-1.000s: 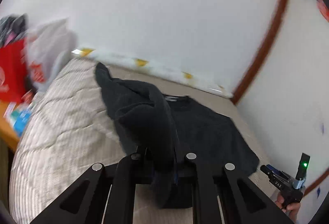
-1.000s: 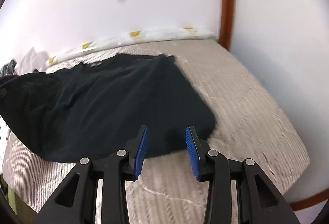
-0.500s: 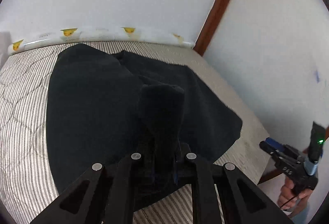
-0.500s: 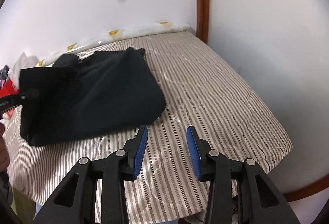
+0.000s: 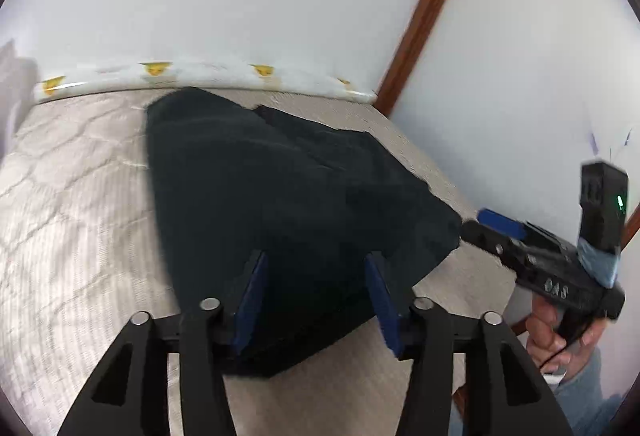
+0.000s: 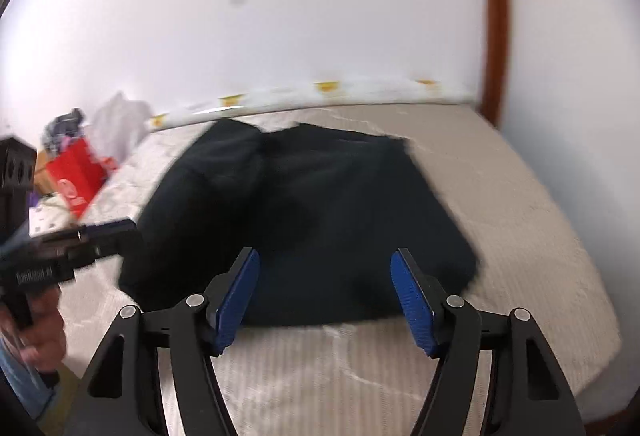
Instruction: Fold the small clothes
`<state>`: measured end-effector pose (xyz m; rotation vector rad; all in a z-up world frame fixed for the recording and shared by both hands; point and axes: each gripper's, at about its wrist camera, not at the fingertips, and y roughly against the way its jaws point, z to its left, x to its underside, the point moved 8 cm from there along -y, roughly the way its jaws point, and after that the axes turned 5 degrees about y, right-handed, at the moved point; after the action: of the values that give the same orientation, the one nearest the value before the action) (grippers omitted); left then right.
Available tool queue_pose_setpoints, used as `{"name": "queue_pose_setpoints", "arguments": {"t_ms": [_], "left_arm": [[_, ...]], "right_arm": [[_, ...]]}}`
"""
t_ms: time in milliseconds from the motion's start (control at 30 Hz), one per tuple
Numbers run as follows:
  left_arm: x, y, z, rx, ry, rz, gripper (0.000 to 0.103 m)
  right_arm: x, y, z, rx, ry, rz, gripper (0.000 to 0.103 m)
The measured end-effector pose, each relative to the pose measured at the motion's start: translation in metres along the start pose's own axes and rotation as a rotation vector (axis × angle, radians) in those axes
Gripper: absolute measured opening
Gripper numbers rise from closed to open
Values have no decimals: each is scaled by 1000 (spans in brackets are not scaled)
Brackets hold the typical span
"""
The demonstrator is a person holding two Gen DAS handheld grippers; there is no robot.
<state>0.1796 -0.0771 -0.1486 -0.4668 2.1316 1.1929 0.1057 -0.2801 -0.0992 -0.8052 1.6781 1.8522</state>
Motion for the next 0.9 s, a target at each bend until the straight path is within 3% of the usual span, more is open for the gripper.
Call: {"name": "queue_pose_setpoints", "arguments": {"t_ms": [133, 267, 433, 633, 733, 800, 900], "left_arm": [[23, 19, 35, -49, 35, 6, 61], [44, 14, 56, -107, 38, 37, 61], [54, -3, 62, -91, 64, 73, 61], [53, -16, 59, -53, 81, 60, 61], [51, -27, 55, -51, 82, 69, 61], [49, -36, 50, -49, 86, 81, 61], [44, -45, 42, -88, 51, 79, 61]], "right_arm": [[-5, -22, 34, -85, -14, 28, 70], [0, -47, 48, -114, -50, 84, 70], [2, -78, 55, -143, -105, 132, 70], [-10, -108, 61, -213, -202, 125, 66], [-20, -121, 71, -236, -193, 114, 46], [-27, -123, 74, -233, -165, 102, 22], [-41, -108, 68, -179, -92, 22, 17]]}}
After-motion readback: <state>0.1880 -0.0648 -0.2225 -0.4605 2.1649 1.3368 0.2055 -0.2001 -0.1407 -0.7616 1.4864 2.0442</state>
